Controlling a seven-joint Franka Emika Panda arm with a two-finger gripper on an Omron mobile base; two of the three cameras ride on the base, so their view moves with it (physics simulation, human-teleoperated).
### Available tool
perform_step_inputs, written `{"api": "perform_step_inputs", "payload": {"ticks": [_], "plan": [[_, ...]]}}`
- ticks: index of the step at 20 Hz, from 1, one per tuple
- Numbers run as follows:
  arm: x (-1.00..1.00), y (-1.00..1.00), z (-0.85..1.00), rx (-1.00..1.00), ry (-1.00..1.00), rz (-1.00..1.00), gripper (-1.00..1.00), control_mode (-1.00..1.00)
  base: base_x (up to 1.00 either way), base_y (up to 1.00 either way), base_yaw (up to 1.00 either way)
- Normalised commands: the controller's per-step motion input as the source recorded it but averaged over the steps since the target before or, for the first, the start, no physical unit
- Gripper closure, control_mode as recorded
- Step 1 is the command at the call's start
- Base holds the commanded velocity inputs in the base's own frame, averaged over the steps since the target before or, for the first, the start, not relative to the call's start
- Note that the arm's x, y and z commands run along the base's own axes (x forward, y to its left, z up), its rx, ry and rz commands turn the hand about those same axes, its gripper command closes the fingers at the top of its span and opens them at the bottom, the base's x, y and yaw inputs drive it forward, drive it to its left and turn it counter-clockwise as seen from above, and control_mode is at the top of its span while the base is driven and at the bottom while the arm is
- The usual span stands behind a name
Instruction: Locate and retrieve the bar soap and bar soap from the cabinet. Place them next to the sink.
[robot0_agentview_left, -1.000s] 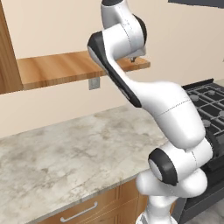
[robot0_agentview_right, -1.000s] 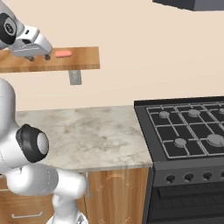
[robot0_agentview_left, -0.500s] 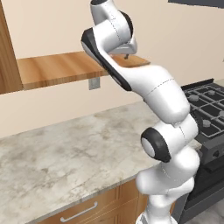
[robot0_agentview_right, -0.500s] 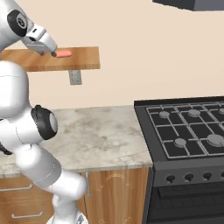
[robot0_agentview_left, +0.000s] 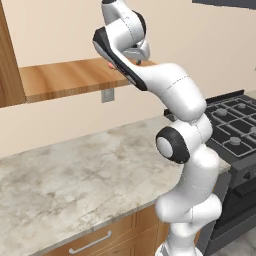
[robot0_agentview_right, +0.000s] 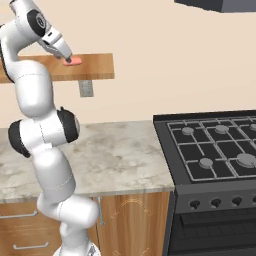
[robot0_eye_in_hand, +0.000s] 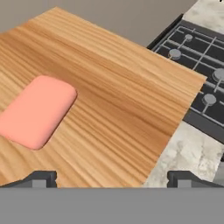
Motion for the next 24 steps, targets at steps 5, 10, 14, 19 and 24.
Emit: {"api": "perform_step_inputs", "payload": {"ticks": [5,10,14,19,24], "plan": [[0.67,0.07,0.08,0.00,0.13,-0.05,-1.00,-1.00,0.00,0.00,0.00],[0.64,0.00,0.17,0.03,0.16,-0.01,-1.00,-1.00,0.00,0.00,0.00],[0.47,0.07,0.43,0.04,0.08,0.00,-1.00,-1.00,0.00,0.00,0.00],[0.44,0.17,0.17,0.00,0.01,0.01,-1.00,-1.00,0.00,0.00,0.00],[0.25,0.02,0.04,0.00,0.16,0.01,-1.00,-1.00,0.00,0.00,0.00]]}}
